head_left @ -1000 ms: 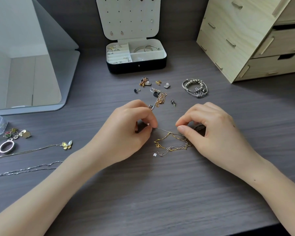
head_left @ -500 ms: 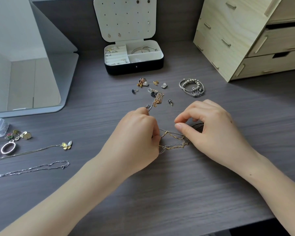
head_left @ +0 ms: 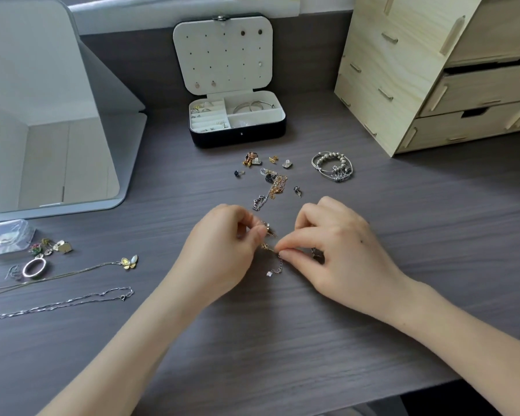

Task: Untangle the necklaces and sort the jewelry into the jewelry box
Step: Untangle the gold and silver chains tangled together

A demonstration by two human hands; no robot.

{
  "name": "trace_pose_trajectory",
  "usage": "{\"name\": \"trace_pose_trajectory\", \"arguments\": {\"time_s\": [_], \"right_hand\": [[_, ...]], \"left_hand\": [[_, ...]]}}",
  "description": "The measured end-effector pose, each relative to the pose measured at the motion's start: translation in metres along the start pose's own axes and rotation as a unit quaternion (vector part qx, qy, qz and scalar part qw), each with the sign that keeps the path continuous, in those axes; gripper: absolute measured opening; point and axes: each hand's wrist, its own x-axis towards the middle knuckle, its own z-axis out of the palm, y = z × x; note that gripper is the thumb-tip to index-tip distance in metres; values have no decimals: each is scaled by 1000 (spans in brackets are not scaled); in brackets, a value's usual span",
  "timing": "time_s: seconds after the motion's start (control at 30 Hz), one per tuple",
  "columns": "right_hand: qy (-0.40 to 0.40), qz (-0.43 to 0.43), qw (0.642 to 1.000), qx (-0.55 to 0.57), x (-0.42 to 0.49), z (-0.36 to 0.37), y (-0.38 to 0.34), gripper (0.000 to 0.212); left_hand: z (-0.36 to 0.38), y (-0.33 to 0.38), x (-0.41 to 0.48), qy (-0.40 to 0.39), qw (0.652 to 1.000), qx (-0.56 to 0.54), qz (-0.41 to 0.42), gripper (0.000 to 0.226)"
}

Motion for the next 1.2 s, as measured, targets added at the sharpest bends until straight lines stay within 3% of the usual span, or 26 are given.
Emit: {"name": "trace_pose_trajectory", "arguments": {"time_s": [0.23, 0.5, 0.63, 0.77, 0.87, 0.93, 1.1, 1.2], "right_hand": [[62, -5, 991, -115, 7, 14, -13, 19], [29, 31, 985, -165, 21, 19, -11, 23], [20, 38, 993, -109, 26, 21, -11, 15], [-16, 119, 992, 32, 26, 6, -11, 12], [-46, 165, 958, 230, 29, -18, -14, 7], [-58, 169, 937, 298, 32, -34, -18, 7], [-61, 174, 927, 328, 34, -58, -21, 6], [-56, 183, 924, 331, 27, -69, -21, 8]], "left_hand": [[-1, -5, 8, 20, 999, -32, -20, 22], [6, -11, 16, 40, 999, -8, -10, 14], [6, -14, 17, 43, 999, 2, -8, 13], [4, -17, 15, 50, 998, 17, -16, 13], [2, -18, 14, 44, 999, 17, -10, 12], [0, -18, 14, 36, 999, 19, -3, 11], [1, -16, 3, 58, 997, -15, 49, 8], [1, -9, -6, 65, 987, -27, 145, 10]]}}
